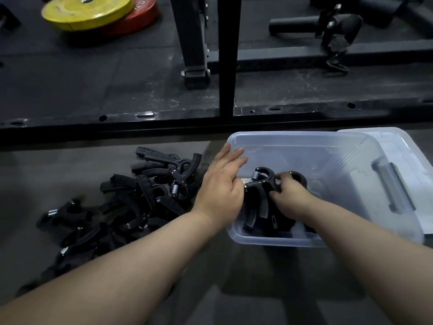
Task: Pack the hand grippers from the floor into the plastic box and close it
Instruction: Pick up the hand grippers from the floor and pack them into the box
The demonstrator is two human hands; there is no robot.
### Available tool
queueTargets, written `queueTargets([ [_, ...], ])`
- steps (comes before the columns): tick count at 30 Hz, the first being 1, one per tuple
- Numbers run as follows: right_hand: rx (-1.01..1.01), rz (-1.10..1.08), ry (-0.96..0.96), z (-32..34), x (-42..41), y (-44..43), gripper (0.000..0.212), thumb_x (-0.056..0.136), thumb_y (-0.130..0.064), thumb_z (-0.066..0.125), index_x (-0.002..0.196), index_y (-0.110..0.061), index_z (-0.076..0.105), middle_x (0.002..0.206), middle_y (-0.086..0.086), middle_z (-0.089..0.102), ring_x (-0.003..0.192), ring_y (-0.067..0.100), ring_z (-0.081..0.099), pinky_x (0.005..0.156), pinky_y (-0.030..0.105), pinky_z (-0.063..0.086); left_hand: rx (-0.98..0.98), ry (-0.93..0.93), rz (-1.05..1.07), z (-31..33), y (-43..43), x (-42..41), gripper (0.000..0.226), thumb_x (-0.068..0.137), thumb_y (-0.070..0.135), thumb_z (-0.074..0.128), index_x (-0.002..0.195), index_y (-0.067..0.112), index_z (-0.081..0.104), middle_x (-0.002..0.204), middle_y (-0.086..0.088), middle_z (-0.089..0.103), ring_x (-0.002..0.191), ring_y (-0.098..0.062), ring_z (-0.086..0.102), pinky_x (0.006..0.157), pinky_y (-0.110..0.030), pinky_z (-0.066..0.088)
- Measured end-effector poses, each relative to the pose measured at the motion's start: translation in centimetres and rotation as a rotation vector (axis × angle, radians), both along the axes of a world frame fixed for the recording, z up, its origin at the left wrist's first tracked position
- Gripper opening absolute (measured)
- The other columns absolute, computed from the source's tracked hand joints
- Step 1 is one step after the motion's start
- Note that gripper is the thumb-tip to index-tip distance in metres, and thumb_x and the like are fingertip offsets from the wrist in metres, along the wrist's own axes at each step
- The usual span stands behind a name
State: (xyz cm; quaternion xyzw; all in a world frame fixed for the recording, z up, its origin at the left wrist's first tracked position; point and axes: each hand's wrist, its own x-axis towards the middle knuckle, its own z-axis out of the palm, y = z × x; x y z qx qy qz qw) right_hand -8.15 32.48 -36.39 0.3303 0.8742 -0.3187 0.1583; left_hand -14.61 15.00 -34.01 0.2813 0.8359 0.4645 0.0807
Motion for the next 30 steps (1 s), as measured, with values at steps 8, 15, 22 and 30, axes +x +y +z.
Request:
queueTargets([
  [8,0.206,0.188,-0.098,0.2,0.7,-0.5,0.047,0.085,-0.021,0.058,0.126,-0.011,0.037,0.122,0.020,0.051,0.111,0.040,0.056,0.090,0.042,0.049,0.030,0.004,0.008,-0.2,0.0,0.0,0.053,0.082,0.009,0.037,0.129,0.011,0.062,0.145,0.005,0.050,0.144,0.001,0.020,0.121,-0.035,0.020],
  [15,0.132,0.228,0.000,0.2,0.8,-1.0,0.045,0.082,-0.019,0.059,0.122,-0.008,0.041,0.115,0.020,0.058,0.107,0.037,0.058,0.087,0.036,0.048,0.029,-0.007,0.017,-0.1,0.0,0.1,0.054,0.082,0.010,0.037,0.130,0.013,0.061,0.144,0.007,0.049,0.145,-0.001,0.021,0.121,-0.038,0.021],
  [22,0.137,0.243,-0.041,-0.3,0.7,-0.6,0.039,0.087,-0.029,0.062,0.118,-0.007,0.051,0.115,0.016,0.061,0.106,0.032,0.059,0.082,0.030,0.043,0.034,-0.003,0.011,-0.2,0.0,0.1,0.054,0.082,0.010,0.037,0.129,0.013,0.061,0.144,0.007,0.049,0.144,0.002,0.019,0.121,-0.038,0.021],
  [30,0.180,0.102,0.409,3.6,-0.8,-3.2,0.048,0.098,-0.032,0.043,0.141,-0.011,0.042,0.137,0.011,0.051,0.125,0.026,0.049,0.104,0.044,0.041,-0.029,-0.009,-0.003,0.6,-0.1,0.1,0.059,0.082,0.015,0.035,0.136,0.013,0.056,0.152,0.006,0.042,0.147,-0.006,0.018,0.122,-0.037,0.018],
])
